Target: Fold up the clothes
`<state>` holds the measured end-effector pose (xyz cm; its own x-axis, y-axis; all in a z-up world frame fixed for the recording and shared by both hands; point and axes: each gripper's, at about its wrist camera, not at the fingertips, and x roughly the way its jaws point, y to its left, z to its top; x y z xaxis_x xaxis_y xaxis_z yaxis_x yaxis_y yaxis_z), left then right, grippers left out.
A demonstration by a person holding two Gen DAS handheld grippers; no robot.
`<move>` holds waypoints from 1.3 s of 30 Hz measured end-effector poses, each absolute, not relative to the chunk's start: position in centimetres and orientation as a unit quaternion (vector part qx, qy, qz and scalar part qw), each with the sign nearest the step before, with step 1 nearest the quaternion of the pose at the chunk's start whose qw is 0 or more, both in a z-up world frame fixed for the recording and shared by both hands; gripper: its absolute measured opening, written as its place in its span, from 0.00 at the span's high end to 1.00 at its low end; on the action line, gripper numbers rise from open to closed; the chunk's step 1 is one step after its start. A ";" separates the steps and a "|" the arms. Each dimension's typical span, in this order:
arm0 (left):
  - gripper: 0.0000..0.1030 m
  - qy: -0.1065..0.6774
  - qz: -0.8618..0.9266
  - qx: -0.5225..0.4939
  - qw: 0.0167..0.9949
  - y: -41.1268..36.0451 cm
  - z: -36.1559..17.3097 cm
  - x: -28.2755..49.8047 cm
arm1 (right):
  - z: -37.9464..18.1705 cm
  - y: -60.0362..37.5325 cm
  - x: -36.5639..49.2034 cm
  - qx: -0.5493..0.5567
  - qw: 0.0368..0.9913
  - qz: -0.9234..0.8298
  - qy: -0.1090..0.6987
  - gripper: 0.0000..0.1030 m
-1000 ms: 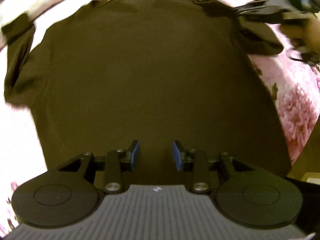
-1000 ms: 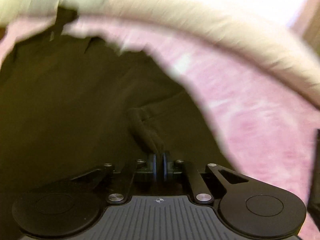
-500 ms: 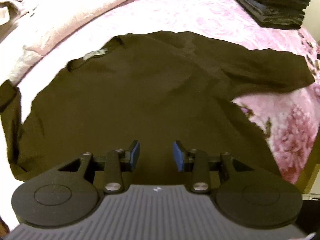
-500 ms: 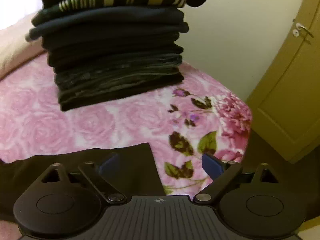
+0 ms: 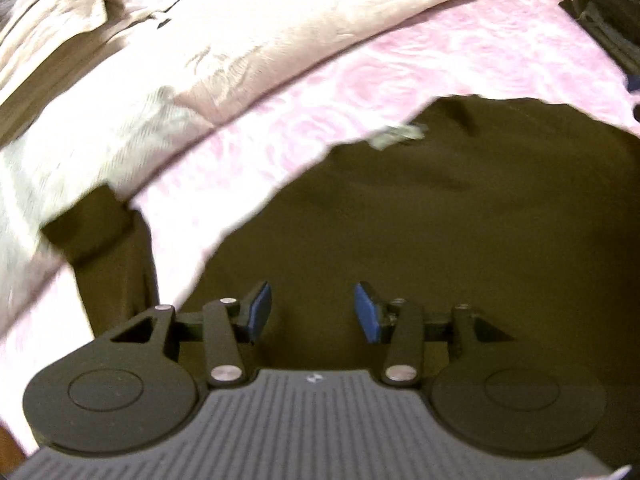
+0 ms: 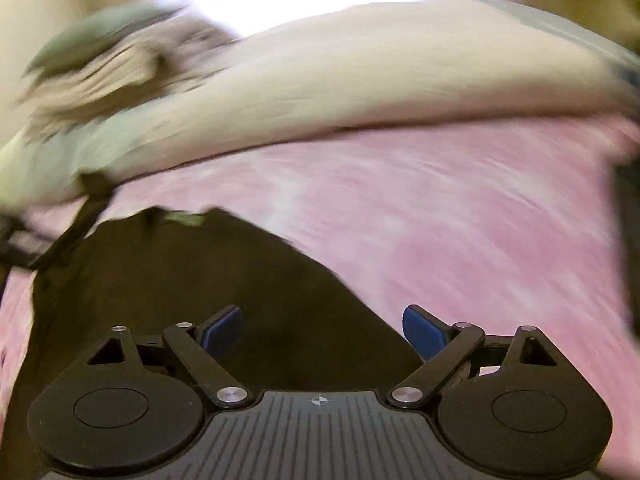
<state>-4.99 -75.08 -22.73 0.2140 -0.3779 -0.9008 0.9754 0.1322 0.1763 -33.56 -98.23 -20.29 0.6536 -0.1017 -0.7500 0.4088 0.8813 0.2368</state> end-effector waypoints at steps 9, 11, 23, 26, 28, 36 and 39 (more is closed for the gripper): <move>0.70 0.368 -0.558 0.393 0.631 -78.9 -28.8 1.4 | -28.0 -98.5 -19.8 0.108 0.867 -0.049 0.484 0.77; 0.97 0.378 -0.561 0.381 0.630 -78.4 -28.3 1.5 | -28.1 -98.7 -19.7 0.120 0.861 -0.060 0.490 0.95; 0.93 0.387 -0.526 0.330 0.681 -76.3 -28.1 3.5 | -22.1 -102.1 -13.6 0.126 0.891 -0.173 0.399 1.00; 0.84 0.396 -0.520 0.316 0.688 -75.1 -28.3 3.5 | -23.8 -99.0 -15.6 0.127 0.889 -0.154 0.412 0.93; 0.79 0.393 -0.517 0.305 0.697 -73.7 -26.6 3.6 | -24.9 -96.9 -17.3 0.121 0.884 -0.147 0.427 0.34; 0.56 0.409 -0.407 0.284 0.766 -63.5 -22.4 8.9 | -25.0 -89.5 -23.1 0.165 0.872 -0.143 0.439 0.20; 0.56 0.461 -0.378 0.271 0.756 -61.6 -24.2 11.6 | -25.0 -86.4 -23.5 0.177 0.867 -0.140 0.443 0.20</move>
<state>11.60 -61.61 -24.19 0.2896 -0.3225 -0.9012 0.8214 0.5670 0.0610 -23.50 -86.39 -24.99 0.5676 -0.0861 -0.8188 0.4000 0.8981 0.1828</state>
